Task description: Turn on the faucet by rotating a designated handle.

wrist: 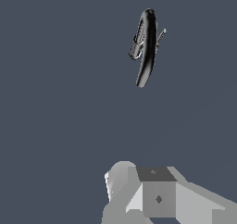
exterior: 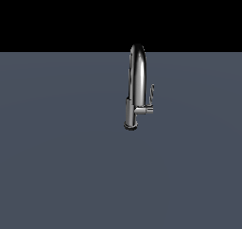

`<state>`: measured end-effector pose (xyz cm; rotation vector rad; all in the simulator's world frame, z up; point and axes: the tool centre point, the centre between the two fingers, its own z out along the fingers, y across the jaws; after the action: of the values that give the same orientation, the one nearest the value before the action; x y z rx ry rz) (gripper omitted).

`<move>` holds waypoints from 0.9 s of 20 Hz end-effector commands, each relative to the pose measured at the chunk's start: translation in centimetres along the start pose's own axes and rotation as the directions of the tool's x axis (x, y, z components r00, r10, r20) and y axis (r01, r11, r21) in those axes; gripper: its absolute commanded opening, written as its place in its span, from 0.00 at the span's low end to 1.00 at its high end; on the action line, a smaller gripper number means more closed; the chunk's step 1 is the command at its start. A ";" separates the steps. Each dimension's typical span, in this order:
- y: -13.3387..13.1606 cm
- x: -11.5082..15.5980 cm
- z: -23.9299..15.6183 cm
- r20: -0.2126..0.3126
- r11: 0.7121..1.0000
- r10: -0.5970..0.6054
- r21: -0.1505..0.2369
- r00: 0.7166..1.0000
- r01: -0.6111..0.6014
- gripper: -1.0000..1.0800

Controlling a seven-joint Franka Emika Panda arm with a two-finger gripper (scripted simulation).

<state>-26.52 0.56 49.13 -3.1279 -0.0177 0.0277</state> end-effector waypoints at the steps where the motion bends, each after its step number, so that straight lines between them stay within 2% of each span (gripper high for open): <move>1: 0.0 0.0 0.0 0.000 1.000 0.000 0.000 1.000 0.000 0.00; 9: 0.0 0.9 0.0 0.019 1.000 0.020 0.019 1.000 -0.020 0.00; 18: 0.3 4.1 0.3 0.092 0.992 0.088 0.086 0.992 -0.096 0.00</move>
<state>-23.13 0.39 48.88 -3.0489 0.1009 0.1412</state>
